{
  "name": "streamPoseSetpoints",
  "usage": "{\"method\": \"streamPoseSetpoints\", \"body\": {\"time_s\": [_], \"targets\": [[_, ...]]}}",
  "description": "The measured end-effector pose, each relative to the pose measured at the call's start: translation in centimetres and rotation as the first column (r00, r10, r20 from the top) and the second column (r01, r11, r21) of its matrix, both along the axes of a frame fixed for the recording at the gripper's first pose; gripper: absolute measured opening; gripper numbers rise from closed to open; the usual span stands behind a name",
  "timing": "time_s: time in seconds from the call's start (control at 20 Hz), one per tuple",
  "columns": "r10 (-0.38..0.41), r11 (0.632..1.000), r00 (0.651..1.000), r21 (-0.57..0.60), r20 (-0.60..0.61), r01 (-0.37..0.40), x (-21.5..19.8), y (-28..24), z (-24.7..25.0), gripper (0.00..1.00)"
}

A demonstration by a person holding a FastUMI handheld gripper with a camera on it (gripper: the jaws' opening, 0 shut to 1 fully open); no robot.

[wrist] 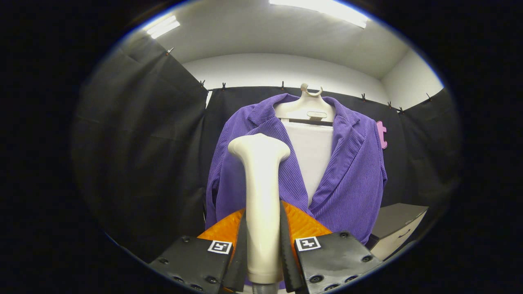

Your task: Iron the clothes twice with a garment steamer, once on the left side and once on the right side.

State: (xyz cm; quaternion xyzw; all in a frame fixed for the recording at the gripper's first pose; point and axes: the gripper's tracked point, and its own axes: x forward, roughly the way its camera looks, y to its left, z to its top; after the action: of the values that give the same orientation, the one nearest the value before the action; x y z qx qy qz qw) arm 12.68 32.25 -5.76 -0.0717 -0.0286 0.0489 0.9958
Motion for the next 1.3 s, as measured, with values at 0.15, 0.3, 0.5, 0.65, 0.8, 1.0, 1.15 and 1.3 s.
{"method": "streamPoseSetpoints", "body": {"time_s": [0.15, 0.3, 0.5, 0.65, 0.8, 1.0, 1.15, 1.3], "targets": [[0.002, 1.000, 1.000, -0.009, -0.001, -0.002, -0.4, 0.0, -0.6, 0.43], [-0.002, 1.000, 1.000, -0.024, -0.015, 0.002, -0.6, -0.4, -1.6, 0.43], [-0.012, 0.999, 0.999, -0.032, -0.032, 0.011, -1.3, -0.8, -3.1, 0.43], [-0.014, 0.999, 0.998, -0.033, -0.057, 0.012, -1.8, -1.0, -4.7, 0.43], [-0.024, 0.999, 0.997, -0.049, -0.069, 0.021, -2.6, -1.4, -6.0, 0.43], [-0.022, 0.999, 0.994, -0.044, -0.108, 0.017, -3.2, -1.9, -8.0, 0.43], [-0.025, 0.999, 0.991, -0.040, -0.129, 0.020, -3.9, -2.1, -9.7, 0.43], [-0.031, 0.999, 0.988, -0.046, -0.150, 0.025, -4.6, -2.4, -11.3, 0.43]]}}
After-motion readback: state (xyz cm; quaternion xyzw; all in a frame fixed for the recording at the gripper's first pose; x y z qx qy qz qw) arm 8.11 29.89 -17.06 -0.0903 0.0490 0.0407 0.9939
